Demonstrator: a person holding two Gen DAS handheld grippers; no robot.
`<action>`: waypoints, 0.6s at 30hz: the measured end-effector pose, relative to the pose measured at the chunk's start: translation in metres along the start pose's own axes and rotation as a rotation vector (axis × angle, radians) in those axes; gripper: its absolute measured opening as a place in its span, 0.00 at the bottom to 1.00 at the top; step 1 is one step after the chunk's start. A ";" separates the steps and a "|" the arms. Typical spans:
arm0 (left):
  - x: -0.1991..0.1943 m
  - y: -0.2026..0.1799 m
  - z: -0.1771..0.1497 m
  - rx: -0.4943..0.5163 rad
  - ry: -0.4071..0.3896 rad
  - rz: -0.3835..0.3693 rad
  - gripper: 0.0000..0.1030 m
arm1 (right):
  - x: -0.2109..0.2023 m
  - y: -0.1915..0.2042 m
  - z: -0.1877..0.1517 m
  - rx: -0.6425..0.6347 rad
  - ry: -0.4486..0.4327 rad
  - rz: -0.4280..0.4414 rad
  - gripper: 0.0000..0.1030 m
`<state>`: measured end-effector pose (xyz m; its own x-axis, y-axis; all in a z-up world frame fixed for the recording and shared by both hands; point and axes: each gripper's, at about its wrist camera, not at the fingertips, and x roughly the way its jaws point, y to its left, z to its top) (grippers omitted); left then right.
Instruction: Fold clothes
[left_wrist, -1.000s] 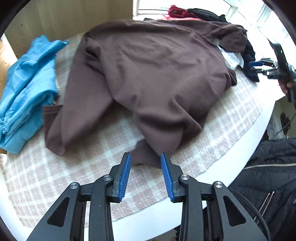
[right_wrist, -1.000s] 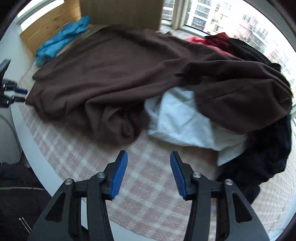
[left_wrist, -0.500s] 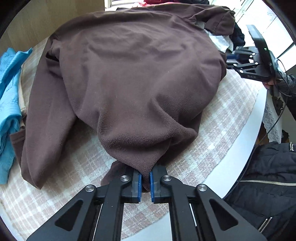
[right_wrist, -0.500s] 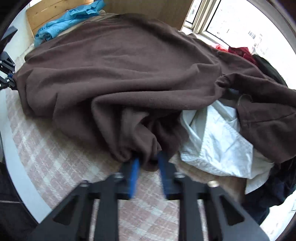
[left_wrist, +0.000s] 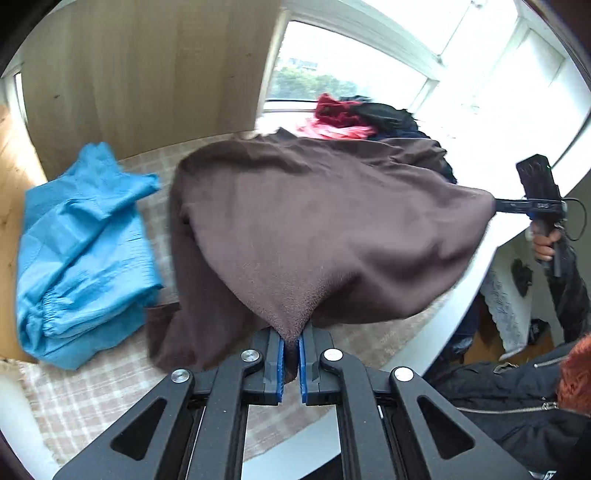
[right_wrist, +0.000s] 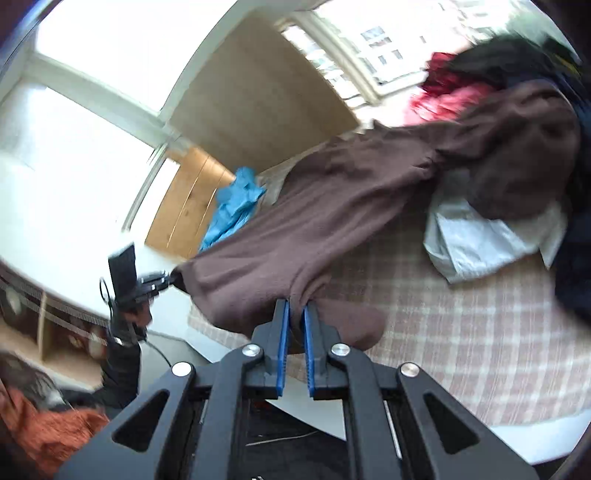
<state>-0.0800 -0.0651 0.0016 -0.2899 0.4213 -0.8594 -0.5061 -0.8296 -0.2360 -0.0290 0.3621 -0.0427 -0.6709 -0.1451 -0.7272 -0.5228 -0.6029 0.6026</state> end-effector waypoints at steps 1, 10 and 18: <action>0.014 0.006 -0.003 0.002 0.046 0.057 0.17 | 0.007 -0.015 -0.006 -0.003 0.015 -0.220 0.29; 0.078 0.017 -0.067 0.024 0.231 0.063 0.24 | 0.087 -0.045 -0.074 0.001 0.157 -0.274 0.33; 0.095 0.044 -0.090 0.008 0.263 0.146 0.32 | 0.145 -0.001 -0.115 -0.115 0.247 -0.237 0.37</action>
<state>-0.0567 -0.0946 -0.1312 -0.1399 0.1878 -0.9722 -0.4816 -0.8708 -0.0989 -0.0657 0.2518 -0.1869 -0.3838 -0.1672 -0.9082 -0.5764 -0.7250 0.3770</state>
